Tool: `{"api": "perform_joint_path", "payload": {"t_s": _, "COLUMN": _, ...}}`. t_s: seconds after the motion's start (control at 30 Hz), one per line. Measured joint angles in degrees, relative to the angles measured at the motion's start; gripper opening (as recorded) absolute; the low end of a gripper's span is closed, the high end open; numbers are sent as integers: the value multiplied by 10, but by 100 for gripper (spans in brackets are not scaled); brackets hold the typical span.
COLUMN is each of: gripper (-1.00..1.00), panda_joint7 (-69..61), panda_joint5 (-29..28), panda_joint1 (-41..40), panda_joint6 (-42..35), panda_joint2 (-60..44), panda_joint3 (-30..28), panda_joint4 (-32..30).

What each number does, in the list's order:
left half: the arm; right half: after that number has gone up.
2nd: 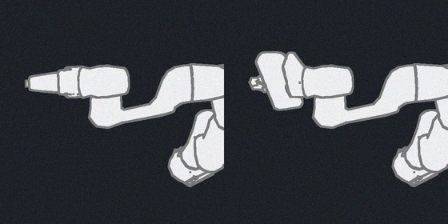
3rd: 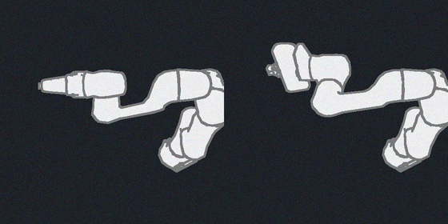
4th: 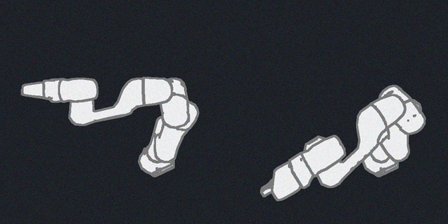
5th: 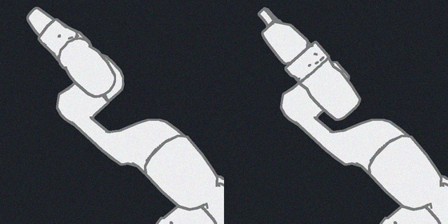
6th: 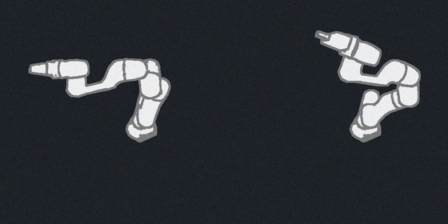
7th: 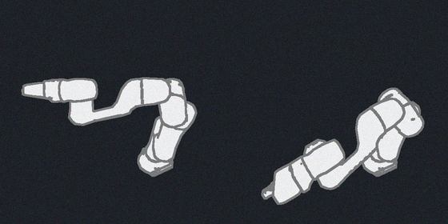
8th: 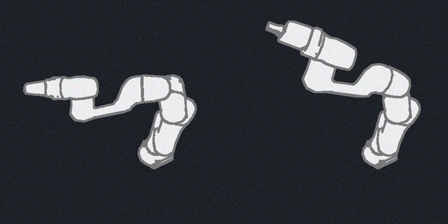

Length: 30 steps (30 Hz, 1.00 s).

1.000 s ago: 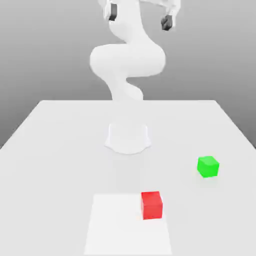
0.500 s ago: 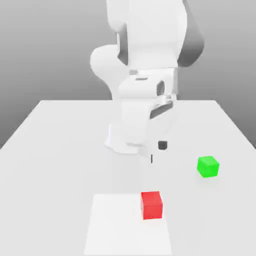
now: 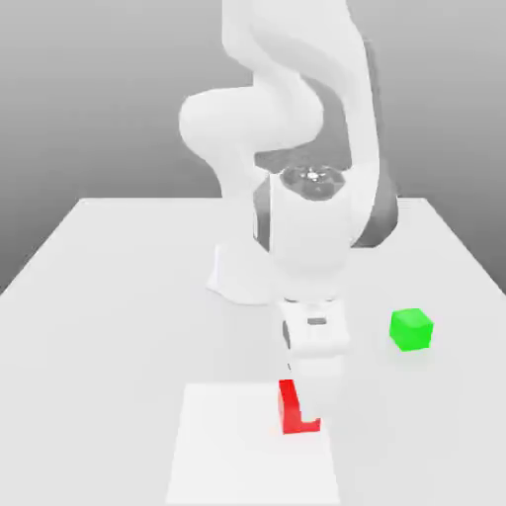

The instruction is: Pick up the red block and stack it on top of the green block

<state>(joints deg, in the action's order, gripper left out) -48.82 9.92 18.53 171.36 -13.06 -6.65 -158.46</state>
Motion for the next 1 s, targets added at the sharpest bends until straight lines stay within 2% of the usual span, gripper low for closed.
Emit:
{"api": "perform_joint_path", "payload": {"t_s": 0.23, "gripper": -100, "panda_joint7": -3, "panda_joint5": 4, "panda_joint1": -1, "panda_joint6": 1, "panda_joint2": -2, "panda_joint3": 1, "panda_joint4": 0}}
{"api": "perform_joint_path", "payload": {"t_s": 0.43, "gripper": -100, "panda_joint7": 61, "panda_joint5": -85, "panda_joint1": 17, "panda_joint6": -92, "panda_joint2": 109, "panda_joint3": -39, "panda_joint4": -17}}
{"api": "perform_joint_path", "payload": {"t_s": 0.5, "gripper": -100, "panda_joint7": 67, "panda_joint5": -90, "panda_joint1": 22, "panda_joint6": -115, "panda_joint2": 143, "panda_joint3": -18, "panda_joint4": -28}}
{"api": "perform_joint_path", "payload": {"t_s": 0.83, "gripper": -100, "panda_joint7": 50, "panda_joint5": -39, "panda_joint1": 257, "panda_joint6": -176, "panda_joint2": 281, "panda_joint3": 144, "panda_joint4": -103}}
{"api": "perform_joint_path", "payload": {"t_s": 1.0, "gripper": -100, "panda_joint7": 61, "panda_joint5": -52, "panda_joint1": 283, "panda_joint6": -121, "panda_joint2": 235, "panda_joint3": 175, "panda_joint4": -113}}
